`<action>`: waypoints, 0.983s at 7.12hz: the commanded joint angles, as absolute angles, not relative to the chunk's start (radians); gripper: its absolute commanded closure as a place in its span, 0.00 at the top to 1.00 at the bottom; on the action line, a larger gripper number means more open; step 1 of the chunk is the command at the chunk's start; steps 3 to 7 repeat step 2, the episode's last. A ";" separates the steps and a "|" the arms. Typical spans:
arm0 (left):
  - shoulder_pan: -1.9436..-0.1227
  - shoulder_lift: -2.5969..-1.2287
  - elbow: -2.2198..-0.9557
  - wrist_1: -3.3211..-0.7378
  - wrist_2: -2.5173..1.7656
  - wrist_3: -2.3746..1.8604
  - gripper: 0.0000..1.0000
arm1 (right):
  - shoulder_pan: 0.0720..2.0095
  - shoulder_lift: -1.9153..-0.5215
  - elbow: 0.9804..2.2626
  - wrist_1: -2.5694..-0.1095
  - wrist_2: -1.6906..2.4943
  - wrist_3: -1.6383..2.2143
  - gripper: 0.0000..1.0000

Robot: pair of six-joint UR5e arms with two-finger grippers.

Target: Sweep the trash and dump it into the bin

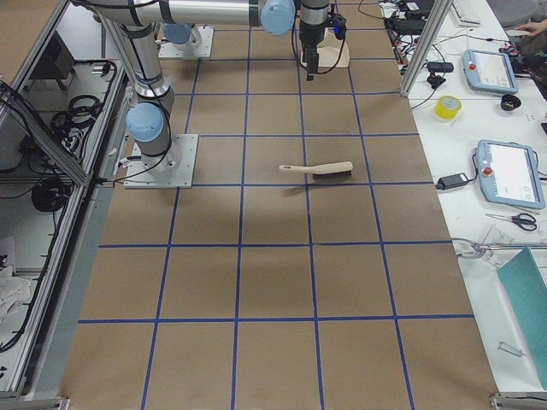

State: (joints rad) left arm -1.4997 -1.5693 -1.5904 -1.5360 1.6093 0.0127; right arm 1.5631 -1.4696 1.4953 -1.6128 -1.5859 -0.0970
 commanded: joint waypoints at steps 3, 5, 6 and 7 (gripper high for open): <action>-1.552 -1.572 -1.589 -1.526 1.612 0.020 1.00 | 1.563 -1.471 1.494 -1.597 -1.583 -0.097 1.00; -1.552 -1.572 -1.589 -1.526 1.612 0.020 1.00 | 1.563 -1.471 1.494 -1.597 -1.583 -0.097 1.00; -1.552 -1.572 -1.589 -1.526 1.612 0.020 1.00 | 1.563 -1.471 1.494 -1.597 -1.583 -0.097 1.00; -1.552 -1.572 -1.589 -1.526 1.612 0.020 1.00 | 1.563 -1.471 1.494 -1.597 -1.583 -0.097 1.00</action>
